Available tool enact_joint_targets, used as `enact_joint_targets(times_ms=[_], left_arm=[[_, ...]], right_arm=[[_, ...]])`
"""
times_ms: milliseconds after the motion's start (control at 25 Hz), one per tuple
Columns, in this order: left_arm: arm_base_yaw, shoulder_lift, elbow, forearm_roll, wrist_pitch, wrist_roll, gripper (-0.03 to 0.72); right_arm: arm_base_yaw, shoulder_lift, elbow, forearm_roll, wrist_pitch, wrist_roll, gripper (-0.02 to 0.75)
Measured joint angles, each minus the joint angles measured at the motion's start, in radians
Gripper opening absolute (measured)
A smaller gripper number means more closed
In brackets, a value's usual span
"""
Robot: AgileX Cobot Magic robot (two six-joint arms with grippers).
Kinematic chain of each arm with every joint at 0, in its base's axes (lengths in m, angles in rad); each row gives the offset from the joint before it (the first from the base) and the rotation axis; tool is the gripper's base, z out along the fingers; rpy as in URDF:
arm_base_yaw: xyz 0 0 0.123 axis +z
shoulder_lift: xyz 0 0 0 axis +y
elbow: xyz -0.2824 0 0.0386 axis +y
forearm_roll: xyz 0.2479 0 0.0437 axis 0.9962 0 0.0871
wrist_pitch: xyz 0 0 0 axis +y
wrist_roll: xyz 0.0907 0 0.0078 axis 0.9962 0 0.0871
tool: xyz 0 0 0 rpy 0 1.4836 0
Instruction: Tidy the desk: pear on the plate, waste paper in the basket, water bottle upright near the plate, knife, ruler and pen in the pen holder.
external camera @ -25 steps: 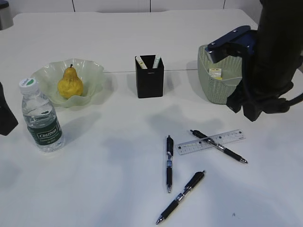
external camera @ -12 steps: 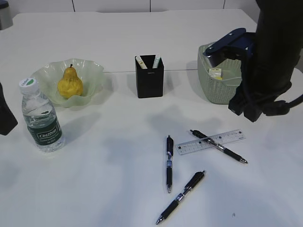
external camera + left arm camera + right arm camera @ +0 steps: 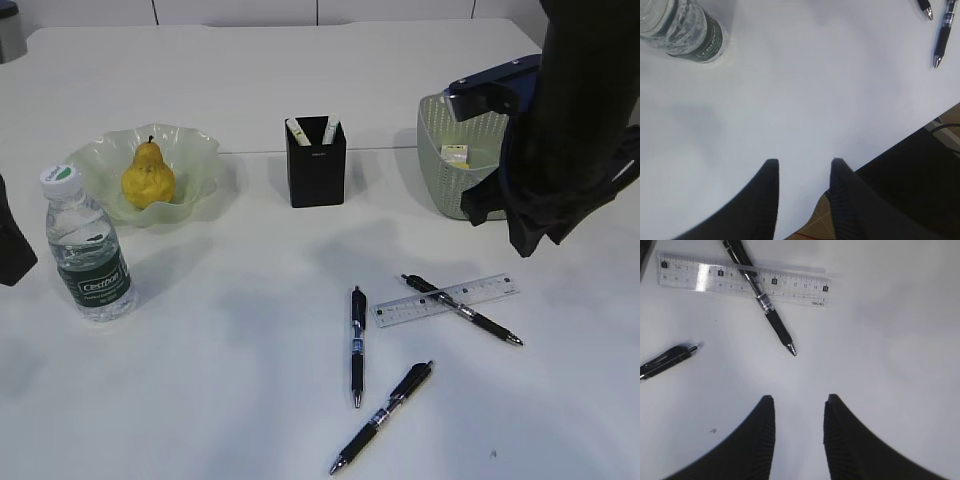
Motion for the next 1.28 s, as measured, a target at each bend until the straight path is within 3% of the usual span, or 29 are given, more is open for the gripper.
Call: enact_joint_targets(times_ms=[320,1120,1280], left_arm=[[0.000,0.000,0.000,0.002,0.000,0.000,0.239],[0.000,0.000,0.000,0.002,0.000,0.000,0.237],[0.000,0.000,0.000,0.002,0.000,0.000,0.237]], right_arm=[[0.000,0.000,0.000,0.023,0.000,-0.012,0.280],[0.000,0.000,0.000,-0.026,-0.001,-0.818,0.280],[0.000,0.000,0.000,-0.028,-0.001,-1.064,0.280]])
